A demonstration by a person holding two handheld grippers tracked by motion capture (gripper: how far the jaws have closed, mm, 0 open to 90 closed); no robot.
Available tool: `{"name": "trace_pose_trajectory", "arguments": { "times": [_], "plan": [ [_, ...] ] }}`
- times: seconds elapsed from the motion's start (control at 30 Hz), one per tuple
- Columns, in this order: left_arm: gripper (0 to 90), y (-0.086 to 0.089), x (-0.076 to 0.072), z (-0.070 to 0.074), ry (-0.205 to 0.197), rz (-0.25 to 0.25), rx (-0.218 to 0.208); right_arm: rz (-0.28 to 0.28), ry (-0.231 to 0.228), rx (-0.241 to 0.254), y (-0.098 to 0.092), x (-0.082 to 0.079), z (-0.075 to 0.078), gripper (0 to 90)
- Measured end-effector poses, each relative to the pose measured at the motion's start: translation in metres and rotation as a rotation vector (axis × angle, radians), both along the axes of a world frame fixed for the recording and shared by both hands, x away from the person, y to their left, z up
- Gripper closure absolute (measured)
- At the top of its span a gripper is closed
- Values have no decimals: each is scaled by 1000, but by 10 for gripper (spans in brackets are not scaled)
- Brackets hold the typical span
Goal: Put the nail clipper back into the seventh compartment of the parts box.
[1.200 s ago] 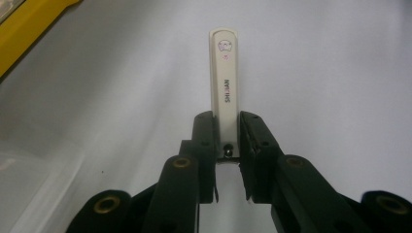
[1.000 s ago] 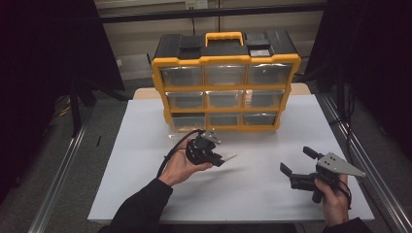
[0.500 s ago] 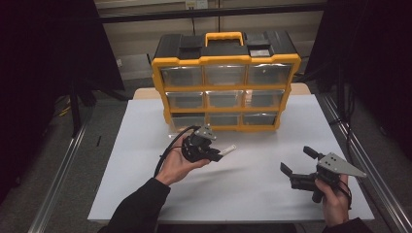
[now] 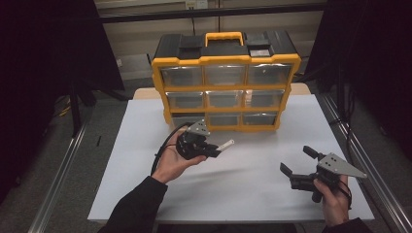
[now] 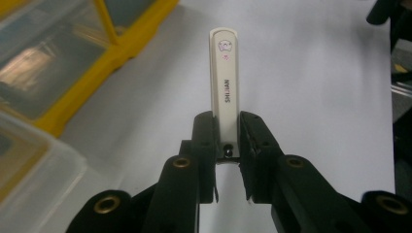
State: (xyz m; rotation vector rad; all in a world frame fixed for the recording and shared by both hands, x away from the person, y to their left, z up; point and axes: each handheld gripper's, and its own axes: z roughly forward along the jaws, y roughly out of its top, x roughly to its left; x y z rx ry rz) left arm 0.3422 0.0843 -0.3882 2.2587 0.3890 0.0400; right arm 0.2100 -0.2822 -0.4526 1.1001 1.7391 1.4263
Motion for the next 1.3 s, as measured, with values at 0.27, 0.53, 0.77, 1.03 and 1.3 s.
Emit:
{"name": "trace_pose_trajectory", "arguments": {
  "times": [0.27,0.53,0.77,1.03,1.3],
  "plan": [
    [781,12,3,10,-15,19,-13,0,0,-3,0,0,0,0],
    [781,19,3,19,-42,58,-52,5,1,-5,0,0,0,0],
    [781,30,6,27,-57,75,-65,2,-2,-4,0,0,0,0],
    [781,47,10,38,-93,108,-72,8,-2,1,0,-1,0,0],
    [781,56,11,45,-94,127,-81,5,-5,1,0,-1,0,0]
  ]
}}
